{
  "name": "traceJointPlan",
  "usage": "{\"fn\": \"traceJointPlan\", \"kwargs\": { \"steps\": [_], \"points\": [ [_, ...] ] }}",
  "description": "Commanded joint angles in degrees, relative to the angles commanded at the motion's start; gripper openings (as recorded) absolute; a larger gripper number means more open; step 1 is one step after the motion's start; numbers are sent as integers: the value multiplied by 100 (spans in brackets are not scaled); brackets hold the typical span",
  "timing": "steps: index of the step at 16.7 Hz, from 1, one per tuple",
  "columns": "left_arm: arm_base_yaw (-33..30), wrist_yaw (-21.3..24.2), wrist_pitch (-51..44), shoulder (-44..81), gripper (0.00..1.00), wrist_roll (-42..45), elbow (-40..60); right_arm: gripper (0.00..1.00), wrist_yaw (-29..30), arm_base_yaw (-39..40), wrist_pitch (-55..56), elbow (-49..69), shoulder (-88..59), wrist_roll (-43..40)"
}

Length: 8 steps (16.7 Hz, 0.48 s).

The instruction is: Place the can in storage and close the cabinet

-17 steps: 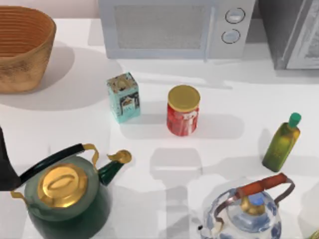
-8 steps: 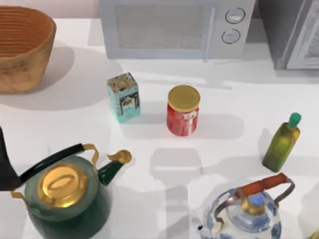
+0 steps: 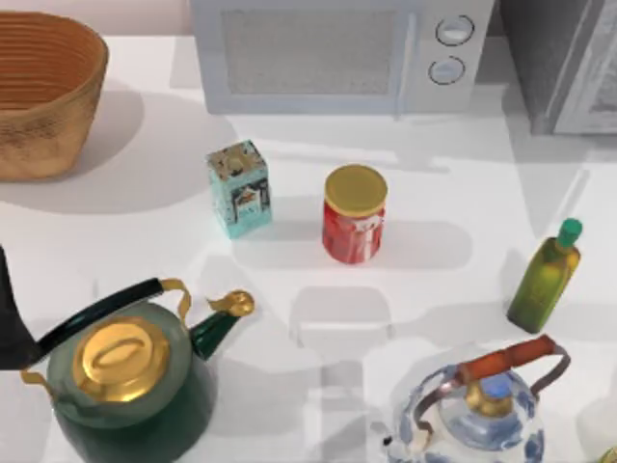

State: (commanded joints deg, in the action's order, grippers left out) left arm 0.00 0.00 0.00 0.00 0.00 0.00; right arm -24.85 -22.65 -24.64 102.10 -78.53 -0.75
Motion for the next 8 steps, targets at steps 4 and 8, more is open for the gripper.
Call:
{"fn": "traceJointPlan", "kwargs": {
  "steps": [4, 8],
  "points": [
    [0, 0, 0, 0, 100, 0, 0, 100, 2253, 2154, -76, -77, 77, 25],
    [0, 0, 0, 0, 100, 0, 0, 100, 4068, 3875, -106, -235, 225, 117]
  ]
}}
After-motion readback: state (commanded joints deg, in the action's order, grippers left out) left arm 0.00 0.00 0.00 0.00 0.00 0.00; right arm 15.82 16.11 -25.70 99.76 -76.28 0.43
